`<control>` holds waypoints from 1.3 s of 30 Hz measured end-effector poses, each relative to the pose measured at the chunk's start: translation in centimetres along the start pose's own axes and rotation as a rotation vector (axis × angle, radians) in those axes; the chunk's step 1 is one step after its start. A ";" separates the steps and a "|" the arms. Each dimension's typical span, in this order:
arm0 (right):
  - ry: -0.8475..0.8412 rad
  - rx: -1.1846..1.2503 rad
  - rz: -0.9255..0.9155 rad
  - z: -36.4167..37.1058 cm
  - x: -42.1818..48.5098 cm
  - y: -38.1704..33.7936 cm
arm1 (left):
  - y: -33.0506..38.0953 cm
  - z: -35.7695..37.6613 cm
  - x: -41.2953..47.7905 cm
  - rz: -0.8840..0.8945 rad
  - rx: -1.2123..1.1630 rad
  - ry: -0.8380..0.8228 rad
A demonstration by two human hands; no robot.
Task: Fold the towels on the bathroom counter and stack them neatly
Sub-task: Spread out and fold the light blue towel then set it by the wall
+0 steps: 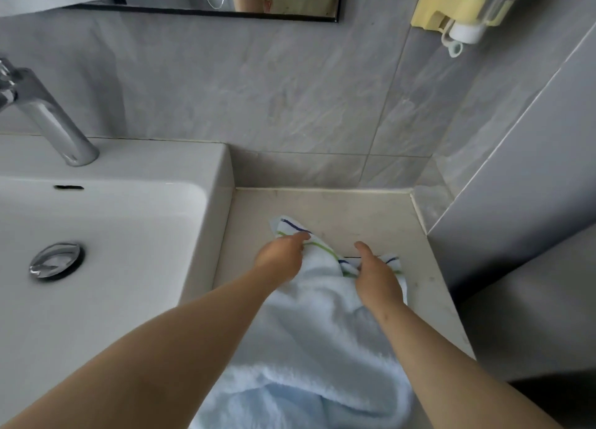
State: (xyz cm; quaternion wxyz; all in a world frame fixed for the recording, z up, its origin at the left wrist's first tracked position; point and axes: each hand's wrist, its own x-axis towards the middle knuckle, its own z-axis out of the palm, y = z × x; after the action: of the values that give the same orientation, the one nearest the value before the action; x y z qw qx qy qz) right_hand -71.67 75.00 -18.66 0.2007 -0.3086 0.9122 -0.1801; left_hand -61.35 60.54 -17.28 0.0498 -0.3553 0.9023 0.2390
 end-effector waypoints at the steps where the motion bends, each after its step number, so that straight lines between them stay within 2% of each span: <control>1: -0.007 0.011 0.001 0.0 0.2 0.2 | 0.3 -0.1 0.7 0.003 0.067 -0.044; 6: -0.123 -0.039 0.048 -0.3 1.0 0.5 | 0.5 0.9 2.2 0.025 0.168 -0.191; 10: -0.106 -0.085 0.046 0.1 1.2 0.9 | -0.1 1.6 2.1 0.009 0.107 -0.143; 13: 0.019 -0.056 0.042 0.1 1.2 1.1 | -0.6 1.1 1.4 -0.047 -0.095 0.012; 18: 0.318 0.244 0.004 -0.1 0.8 1.2 | -1.2 -0.9 -1.0 -0.251 -0.556 0.359; 21: 0.434 0.397 -0.048 -0.5 0.6 0.4 | -1.0 -1.9 -1.5 -0.287 -0.621 0.465; 23: 0.453 0.483 -0.056 -0.7 0.8 -0.3 | -1.0 -2.0 -1.0 -0.298 -0.624 0.497; 25: 0.351 0.503 -0.093 -0.4 1.4 -0.4 | -1.4 -1.7 -0.2 -0.304 -0.603 0.421; 27: 0.198 0.409 -0.137 0.3 2.0 -0.3 | -2.1 -0.7 0.5 -0.287 -0.489 0.249; 31: -0.016 -0.096 -0.080 1.7 2.7 0.1 | -2.8 1.1 0.8 -0.185 -0.063 -0.018; 33: -0.081 -0.233 -0.075 2.1 2.6 0.1 | -3.0 1.9 0.8 -0.135 0.134 -0.113; 36: -0.099 -0.289 -0.085 2.4 2.5 0.5 | -3.2 2.5 0.5 -0.124 0.256 -0.139; 39: -0.100 -0.269 -0.096 2.0 2.2 0.7 | -3.3 2.5 0.1 -0.120 0.242 -0.111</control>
State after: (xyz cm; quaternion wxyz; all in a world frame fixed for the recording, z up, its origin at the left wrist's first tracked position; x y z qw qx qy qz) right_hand -72.65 73.67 -21.27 0.1939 -0.3844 0.9012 -0.0500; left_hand -59.48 59.54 -20.77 0.1562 -0.3860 0.8976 0.1442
